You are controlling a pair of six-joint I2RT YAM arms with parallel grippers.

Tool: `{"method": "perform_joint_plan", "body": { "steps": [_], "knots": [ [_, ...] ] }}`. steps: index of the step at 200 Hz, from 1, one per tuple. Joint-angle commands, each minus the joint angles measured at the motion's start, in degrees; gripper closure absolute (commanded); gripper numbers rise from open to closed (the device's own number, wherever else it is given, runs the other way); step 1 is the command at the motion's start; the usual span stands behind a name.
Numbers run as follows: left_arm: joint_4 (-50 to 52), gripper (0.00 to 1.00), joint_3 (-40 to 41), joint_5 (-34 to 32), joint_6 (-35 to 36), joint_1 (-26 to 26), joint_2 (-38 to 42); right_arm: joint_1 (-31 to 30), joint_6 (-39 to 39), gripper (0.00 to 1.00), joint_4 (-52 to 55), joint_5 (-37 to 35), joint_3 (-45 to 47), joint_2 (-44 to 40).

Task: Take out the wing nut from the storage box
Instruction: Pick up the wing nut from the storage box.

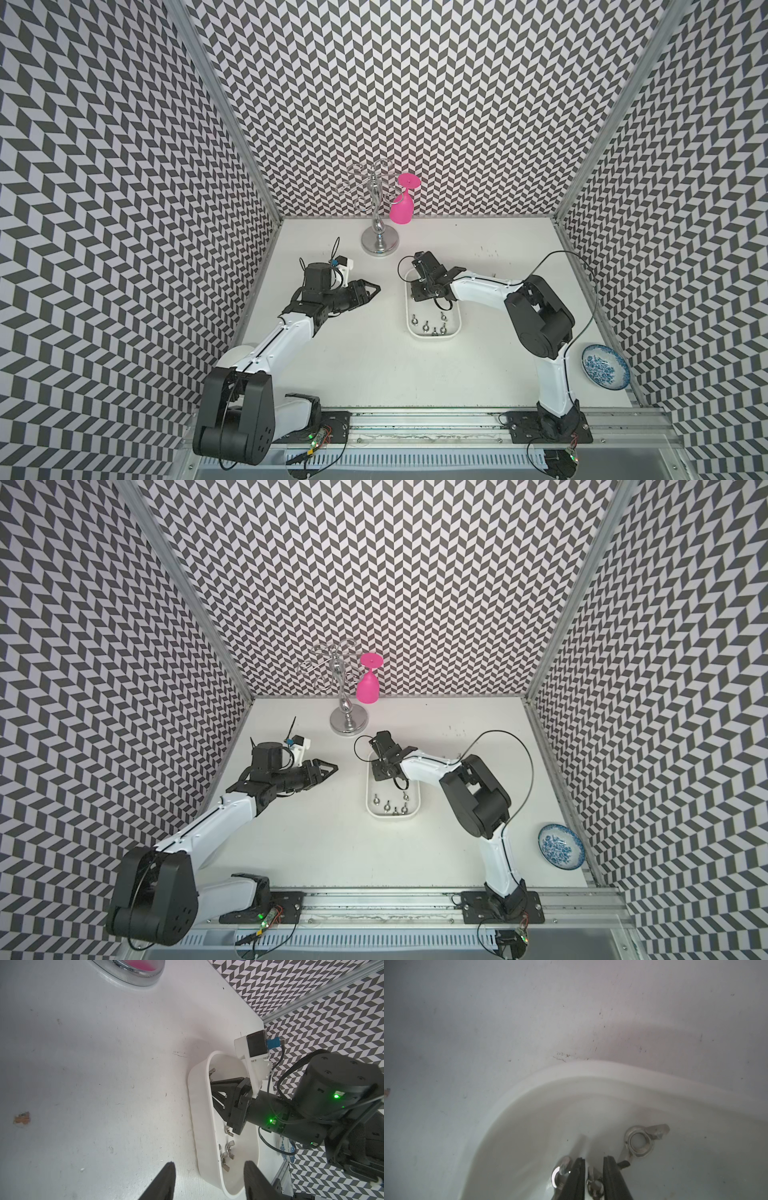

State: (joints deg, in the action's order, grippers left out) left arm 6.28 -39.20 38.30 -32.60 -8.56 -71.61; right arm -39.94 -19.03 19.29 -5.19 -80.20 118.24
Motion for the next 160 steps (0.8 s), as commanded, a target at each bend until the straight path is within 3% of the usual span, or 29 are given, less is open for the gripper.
{"method": "perform_joint_plan", "body": {
  "steps": [1, 47, 107, 160],
  "knots": [
    [0.60, 0.44, 0.19, 0.62, 1.02, 0.56, 1.30, 0.21, 0.44, 0.79, -0.83, -0.97, -1.37, 1.77],
    [0.63, 0.44, 0.41, 0.61, 1.01, 0.53, 1.25, 0.19, 0.36, 0.82, -1.80, 0.21, -1.02, 2.43],
    [0.48, 0.44, 0.39, 0.52, 0.95, 0.54, 1.16, 0.18, 0.18, 1.00, -3.20, 0.70, 0.39, 0.65],
    [0.15, 0.44, 0.48, 0.58, 0.78, 0.49, 0.73, 0.04, -1.60, 1.00, -5.04, 1.08, 4.42, -6.92]
  ]
}}
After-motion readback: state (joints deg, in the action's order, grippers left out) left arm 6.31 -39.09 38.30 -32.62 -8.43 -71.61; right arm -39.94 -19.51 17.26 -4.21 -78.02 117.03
